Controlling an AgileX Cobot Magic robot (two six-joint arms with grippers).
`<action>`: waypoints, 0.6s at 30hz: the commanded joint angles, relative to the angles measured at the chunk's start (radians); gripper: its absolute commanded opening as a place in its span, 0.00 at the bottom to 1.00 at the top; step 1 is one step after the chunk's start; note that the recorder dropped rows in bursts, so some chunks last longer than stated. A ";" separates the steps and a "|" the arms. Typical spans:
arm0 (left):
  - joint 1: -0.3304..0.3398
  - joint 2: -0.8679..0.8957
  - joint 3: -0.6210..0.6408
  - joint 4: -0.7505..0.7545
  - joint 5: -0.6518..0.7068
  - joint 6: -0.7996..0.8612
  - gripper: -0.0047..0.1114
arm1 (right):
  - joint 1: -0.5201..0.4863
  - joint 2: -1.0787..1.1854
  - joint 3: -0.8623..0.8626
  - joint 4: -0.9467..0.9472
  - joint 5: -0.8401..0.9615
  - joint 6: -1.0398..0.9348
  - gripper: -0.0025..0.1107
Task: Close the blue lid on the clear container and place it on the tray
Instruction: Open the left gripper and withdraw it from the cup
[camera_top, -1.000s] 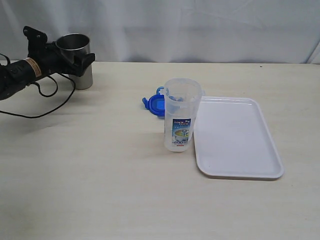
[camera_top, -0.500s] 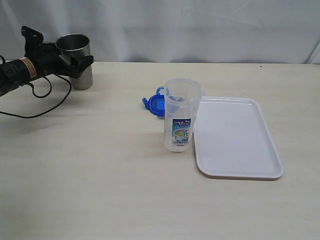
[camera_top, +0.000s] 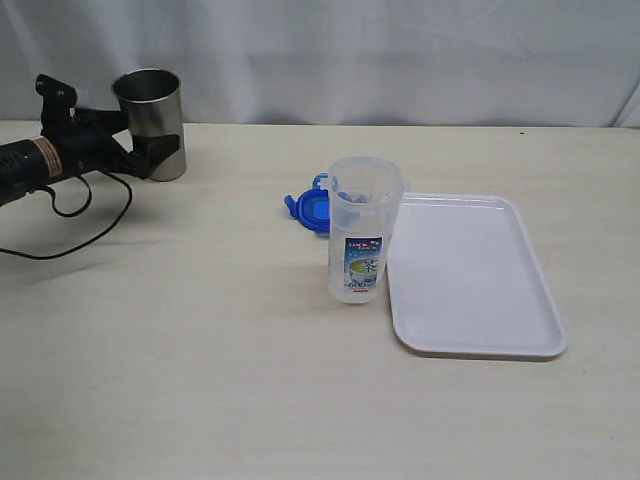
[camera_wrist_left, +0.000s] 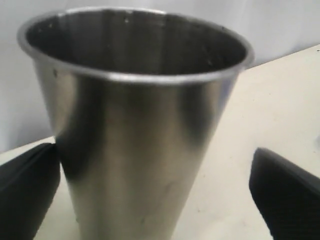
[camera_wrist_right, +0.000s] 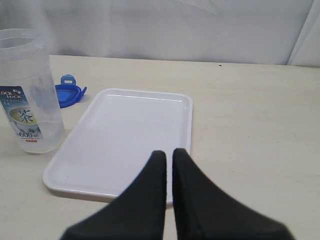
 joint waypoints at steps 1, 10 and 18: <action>0.043 -0.010 0.045 0.007 -0.023 0.004 0.85 | -0.003 -0.006 0.001 -0.010 -0.001 0.003 0.06; 0.118 -0.010 0.114 0.092 -0.110 0.029 0.85 | -0.003 -0.006 0.001 -0.010 -0.001 0.003 0.06; 0.145 -0.095 0.114 0.247 -0.109 -0.120 0.85 | -0.003 -0.006 0.001 -0.010 -0.001 0.003 0.06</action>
